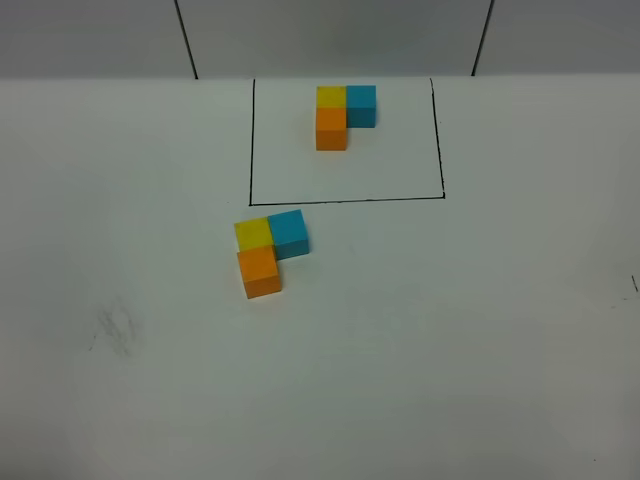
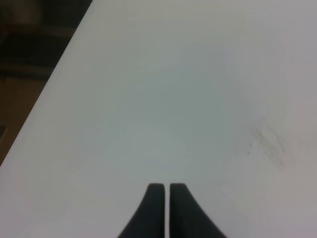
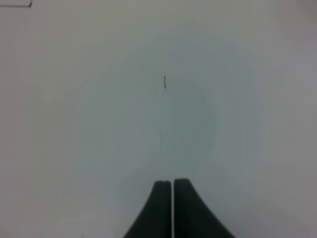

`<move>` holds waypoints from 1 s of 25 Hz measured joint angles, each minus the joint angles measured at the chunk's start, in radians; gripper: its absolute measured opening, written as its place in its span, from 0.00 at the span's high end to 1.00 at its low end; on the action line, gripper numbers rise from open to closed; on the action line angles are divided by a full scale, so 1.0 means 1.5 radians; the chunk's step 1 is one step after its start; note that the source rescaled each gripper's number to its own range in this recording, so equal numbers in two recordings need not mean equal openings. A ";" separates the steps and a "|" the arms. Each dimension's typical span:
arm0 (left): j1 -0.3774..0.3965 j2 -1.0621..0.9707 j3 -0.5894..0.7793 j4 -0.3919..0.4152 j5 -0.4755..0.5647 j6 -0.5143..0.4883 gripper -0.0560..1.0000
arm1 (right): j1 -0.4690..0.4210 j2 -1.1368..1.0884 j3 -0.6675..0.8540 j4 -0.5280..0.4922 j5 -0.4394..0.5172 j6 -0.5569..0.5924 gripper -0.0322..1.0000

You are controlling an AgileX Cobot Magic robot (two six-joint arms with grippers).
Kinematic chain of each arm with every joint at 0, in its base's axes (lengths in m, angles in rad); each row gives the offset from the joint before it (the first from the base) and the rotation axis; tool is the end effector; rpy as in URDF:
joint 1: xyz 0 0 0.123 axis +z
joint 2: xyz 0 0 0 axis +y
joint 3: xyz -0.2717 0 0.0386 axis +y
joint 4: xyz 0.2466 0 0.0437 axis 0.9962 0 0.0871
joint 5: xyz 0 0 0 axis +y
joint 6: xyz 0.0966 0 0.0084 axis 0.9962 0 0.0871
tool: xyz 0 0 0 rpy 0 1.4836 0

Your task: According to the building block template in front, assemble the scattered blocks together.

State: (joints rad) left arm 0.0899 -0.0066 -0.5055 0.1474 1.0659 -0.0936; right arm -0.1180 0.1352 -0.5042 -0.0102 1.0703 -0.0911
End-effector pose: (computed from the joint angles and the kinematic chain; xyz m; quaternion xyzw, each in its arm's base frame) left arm 0.0065 0.0131 0.2758 -0.0813 0.8452 0.0726 0.5232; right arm 0.0291 -0.0043 0.2717 0.0118 0.8877 -0.0531 0.4573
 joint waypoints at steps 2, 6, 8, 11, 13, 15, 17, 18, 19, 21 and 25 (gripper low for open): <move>0.000 0.000 0.000 0.000 0.000 0.000 0.94 | -0.004 -0.018 0.001 -0.001 0.000 0.002 0.96; 0.000 0.000 0.000 0.000 0.000 0.000 0.94 | -0.005 -0.059 0.001 -0.003 0.001 0.005 0.96; 0.000 0.000 0.000 0.000 0.000 0.000 0.94 | -0.005 -0.080 0.001 -0.007 0.000 0.007 0.96; 0.000 0.000 0.000 0.000 0.000 0.000 0.94 | -0.005 -0.093 0.001 -0.010 0.000 0.008 0.96; 0.000 0.000 0.000 0.000 0.000 0.000 0.94 | -0.005 -0.093 0.001 -0.013 0.000 0.009 0.96; 0.000 0.000 0.000 0.000 0.000 0.000 0.94 | -0.005 -0.095 0.001 -0.014 0.000 0.009 0.96; 0.000 0.000 0.000 0.000 0.000 0.000 0.94 | -0.005 -0.095 0.001 -0.013 0.000 0.009 0.96; 0.000 0.000 0.000 0.000 0.000 0.000 0.94 | -0.005 -0.095 0.001 -0.013 0.000 0.009 0.96; 0.000 0.000 0.000 0.000 0.000 0.000 0.94 | -0.005 -0.095 0.001 -0.013 0.000 0.009 0.96; 0.000 0.000 0.000 0.000 0.000 0.000 0.94 | -0.005 -0.095 0.001 -0.013 0.000 0.010 0.96; 0.000 0.000 0.000 0.000 0.000 0.000 0.94 | -0.005 -0.095 0.001 -0.013 0.000 0.010 0.96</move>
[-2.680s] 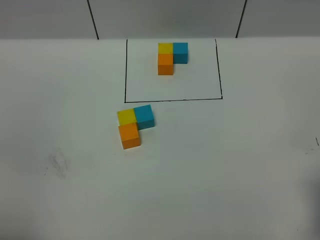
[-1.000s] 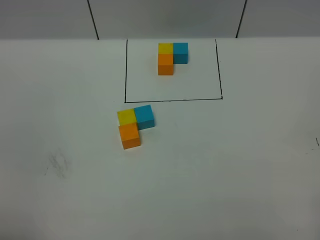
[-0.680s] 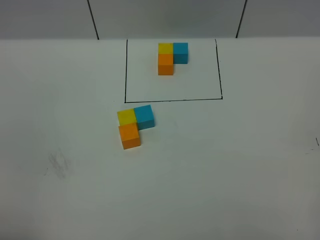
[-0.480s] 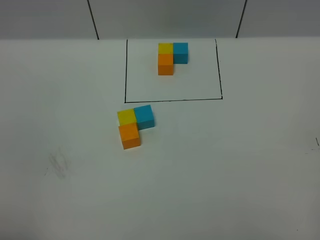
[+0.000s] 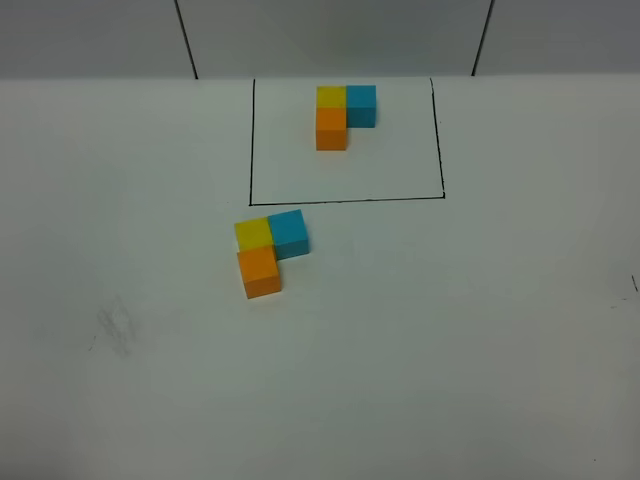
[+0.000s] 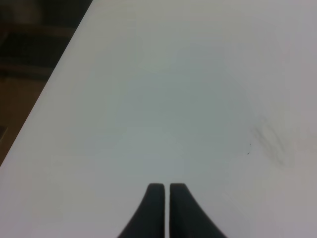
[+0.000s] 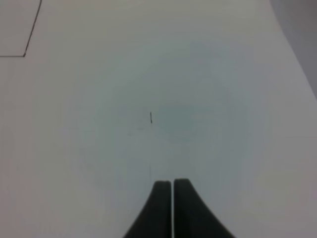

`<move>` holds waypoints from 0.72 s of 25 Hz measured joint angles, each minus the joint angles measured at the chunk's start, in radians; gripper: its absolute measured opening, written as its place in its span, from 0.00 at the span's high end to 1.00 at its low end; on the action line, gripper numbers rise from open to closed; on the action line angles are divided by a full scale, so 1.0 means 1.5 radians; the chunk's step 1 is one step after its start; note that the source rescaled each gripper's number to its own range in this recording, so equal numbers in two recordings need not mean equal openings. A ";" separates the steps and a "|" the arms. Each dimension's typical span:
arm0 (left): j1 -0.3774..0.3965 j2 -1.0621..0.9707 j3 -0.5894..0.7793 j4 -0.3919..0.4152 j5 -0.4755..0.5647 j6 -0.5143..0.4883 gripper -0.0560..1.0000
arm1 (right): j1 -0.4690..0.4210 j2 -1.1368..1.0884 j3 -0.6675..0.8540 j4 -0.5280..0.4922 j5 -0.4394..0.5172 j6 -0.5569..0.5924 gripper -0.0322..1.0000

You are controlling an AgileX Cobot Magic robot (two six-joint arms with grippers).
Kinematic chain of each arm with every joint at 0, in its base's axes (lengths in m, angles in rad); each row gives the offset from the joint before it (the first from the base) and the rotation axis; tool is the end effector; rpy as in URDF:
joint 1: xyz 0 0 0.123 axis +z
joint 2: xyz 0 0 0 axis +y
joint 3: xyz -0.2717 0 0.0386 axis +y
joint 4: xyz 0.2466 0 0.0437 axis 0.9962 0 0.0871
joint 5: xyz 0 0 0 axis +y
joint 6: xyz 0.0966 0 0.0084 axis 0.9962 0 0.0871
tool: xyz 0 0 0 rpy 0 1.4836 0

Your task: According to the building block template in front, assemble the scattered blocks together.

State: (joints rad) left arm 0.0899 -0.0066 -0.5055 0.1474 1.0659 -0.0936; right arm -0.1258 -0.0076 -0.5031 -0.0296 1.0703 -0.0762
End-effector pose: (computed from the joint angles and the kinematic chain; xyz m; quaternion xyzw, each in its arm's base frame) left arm 0.0065 0.0131 0.2758 -0.0813 0.8452 0.0726 0.5232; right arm 0.0077 -0.0035 0.2741 0.0219 0.8526 -0.0673 0.5178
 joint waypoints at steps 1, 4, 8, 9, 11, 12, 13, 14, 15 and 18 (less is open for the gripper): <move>0.000 0.000 0.000 0.000 0.000 0.000 0.94 | 0.000 0.000 0.000 0.000 0.000 0.000 0.96; 0.000 0.000 0.000 0.000 0.000 0.000 0.94 | 0.000 0.000 0.000 0.000 0.000 0.000 0.96; 0.000 0.000 0.000 0.000 0.000 0.000 0.94 | 0.000 0.000 0.000 0.000 0.000 0.000 0.96; 0.000 0.000 0.000 0.000 0.000 0.000 0.94 | 0.000 0.000 0.000 0.000 0.000 0.000 0.96; 0.000 0.000 0.000 0.000 0.000 0.000 0.94 | 0.000 0.000 0.000 0.000 0.000 0.000 0.96; 0.000 0.000 0.000 0.000 0.000 0.000 0.94 | 0.000 0.000 0.000 0.000 0.000 0.000 0.96; 0.000 0.000 0.000 0.000 0.000 0.000 0.94 | 0.000 0.000 0.000 0.000 0.000 0.000 0.96; 0.000 0.000 0.000 0.000 0.000 0.000 0.94 | 0.000 0.000 0.000 0.000 0.000 0.000 0.96; 0.000 0.000 0.000 0.000 0.000 0.000 0.94 | 0.000 0.000 0.000 0.000 0.000 0.000 0.96; 0.000 0.000 0.000 0.000 0.000 0.000 0.94 | 0.000 0.000 0.000 0.000 0.000 0.000 0.96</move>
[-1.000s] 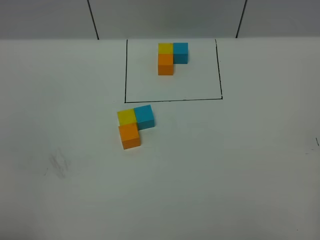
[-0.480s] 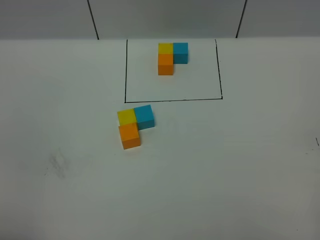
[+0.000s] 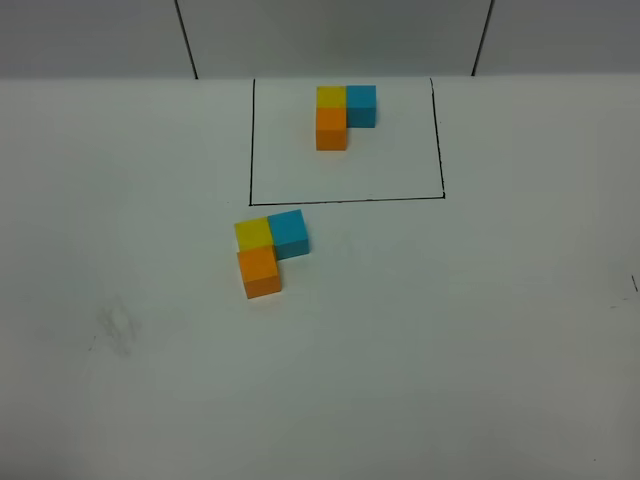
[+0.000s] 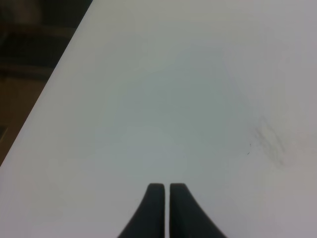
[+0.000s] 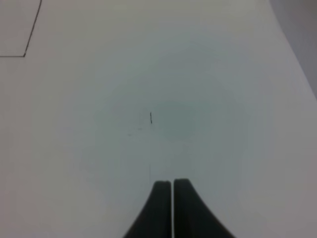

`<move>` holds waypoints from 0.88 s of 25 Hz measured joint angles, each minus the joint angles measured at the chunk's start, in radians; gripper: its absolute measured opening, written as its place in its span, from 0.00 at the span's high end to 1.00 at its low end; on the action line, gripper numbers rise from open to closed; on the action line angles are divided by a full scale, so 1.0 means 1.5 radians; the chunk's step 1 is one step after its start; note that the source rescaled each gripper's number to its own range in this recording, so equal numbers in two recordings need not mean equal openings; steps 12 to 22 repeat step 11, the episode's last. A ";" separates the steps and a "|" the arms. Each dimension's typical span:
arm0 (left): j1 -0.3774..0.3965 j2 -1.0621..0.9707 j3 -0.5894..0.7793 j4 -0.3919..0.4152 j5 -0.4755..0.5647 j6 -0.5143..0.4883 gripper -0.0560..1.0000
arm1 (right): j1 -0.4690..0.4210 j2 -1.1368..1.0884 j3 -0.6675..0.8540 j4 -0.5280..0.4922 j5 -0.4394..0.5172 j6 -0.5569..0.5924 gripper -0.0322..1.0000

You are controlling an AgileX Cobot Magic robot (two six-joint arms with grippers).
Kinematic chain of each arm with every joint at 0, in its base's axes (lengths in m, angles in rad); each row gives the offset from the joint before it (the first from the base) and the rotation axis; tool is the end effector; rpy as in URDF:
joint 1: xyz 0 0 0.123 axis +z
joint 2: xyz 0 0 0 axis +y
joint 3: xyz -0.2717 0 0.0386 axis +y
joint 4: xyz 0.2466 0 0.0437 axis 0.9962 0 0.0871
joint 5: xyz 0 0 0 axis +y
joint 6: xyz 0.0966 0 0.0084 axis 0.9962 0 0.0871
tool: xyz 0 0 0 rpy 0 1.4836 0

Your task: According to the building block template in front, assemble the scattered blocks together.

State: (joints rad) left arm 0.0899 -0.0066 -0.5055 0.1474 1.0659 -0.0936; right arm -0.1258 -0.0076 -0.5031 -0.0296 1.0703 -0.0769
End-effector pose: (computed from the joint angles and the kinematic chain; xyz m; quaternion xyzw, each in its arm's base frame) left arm 0.0065 0.0131 0.2758 -0.0813 0.8452 0.0726 0.5232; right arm 0.0077 -0.0035 0.2741 0.0216 0.8526 -0.0675 0.5178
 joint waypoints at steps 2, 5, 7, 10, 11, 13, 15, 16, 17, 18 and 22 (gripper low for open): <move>0.000 0.000 0.000 0.000 0.000 0.000 0.94 | 0.000 0.000 0.000 0.000 0.000 0.000 0.96; 0.000 0.000 0.000 0.000 0.000 0.000 0.94 | 0.000 0.000 0.000 0.000 0.000 0.000 0.96; 0.000 0.000 0.000 0.000 0.000 0.000 0.94 | 0.000 0.000 0.000 0.000 0.000 0.000 0.96; 0.000 0.000 0.000 0.000 0.000 0.000 0.94 | 0.000 0.000 0.000 0.000 0.000 0.000 0.96; 0.000 0.000 0.000 0.000 0.000 0.000 0.94 | 0.000 0.000 0.000 0.000 0.000 0.000 0.96; 0.000 0.000 0.000 0.000 0.000 0.000 0.94 | 0.000 0.000 0.000 0.000 0.000 0.000 0.96; 0.000 0.000 0.000 0.000 0.000 0.000 0.94 | 0.000 0.000 0.000 0.000 0.000 0.000 0.96; 0.000 0.000 0.000 0.000 0.000 0.000 0.94 | 0.000 0.000 0.000 0.000 0.000 0.000 0.96; 0.000 0.000 0.000 0.000 0.000 0.000 0.94 | 0.000 0.000 0.000 0.000 0.000 0.000 0.96; 0.000 0.000 0.000 0.000 0.000 0.000 0.94 | 0.000 0.000 0.000 0.000 0.000 0.000 0.96; 0.000 0.000 0.000 0.000 0.000 0.000 0.94 | 0.000 0.000 0.000 0.000 0.000 0.000 0.96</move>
